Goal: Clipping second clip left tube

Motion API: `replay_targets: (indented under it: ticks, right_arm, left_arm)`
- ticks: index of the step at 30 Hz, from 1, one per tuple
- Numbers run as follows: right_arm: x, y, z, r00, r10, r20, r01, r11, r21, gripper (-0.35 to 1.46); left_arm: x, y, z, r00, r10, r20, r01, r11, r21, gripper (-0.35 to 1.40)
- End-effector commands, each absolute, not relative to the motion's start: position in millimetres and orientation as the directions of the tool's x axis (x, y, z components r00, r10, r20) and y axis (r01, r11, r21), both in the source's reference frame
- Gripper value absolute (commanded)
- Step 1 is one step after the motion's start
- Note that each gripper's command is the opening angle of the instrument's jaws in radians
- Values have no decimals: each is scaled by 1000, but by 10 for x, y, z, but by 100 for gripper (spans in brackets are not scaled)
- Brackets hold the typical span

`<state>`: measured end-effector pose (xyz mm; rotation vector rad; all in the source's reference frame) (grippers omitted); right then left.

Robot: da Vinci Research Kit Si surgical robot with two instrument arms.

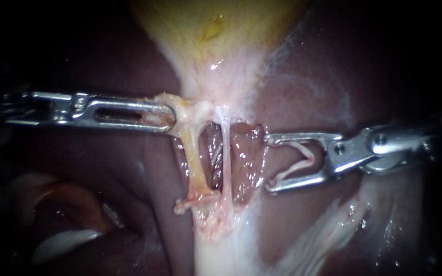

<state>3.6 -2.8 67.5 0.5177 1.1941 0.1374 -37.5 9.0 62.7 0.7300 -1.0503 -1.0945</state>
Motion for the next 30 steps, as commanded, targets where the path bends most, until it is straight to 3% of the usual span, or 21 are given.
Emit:
replay_targets:
  ticks: [1, 15, 30]
  right_arm:
    - [38, -29, 675, 375, 368, -851, 168, 876, 452, 49]
    - [76, -44, 696, 381, 392, -837, 173, 860, 481, 49]
    - [113, -63, 741, 406, 404, -820, 181, 844, 505, 49]
  left_arm:
    - [-375, 90, 627, 97, -947, 306, 345, 321, 882, -35]
    - [-378, 88, 624, 96, -947, 306, 347, 320, 882, -35]
    - [-381, 85, 620, 93, -947, 306, 351, 319, 880, -35]
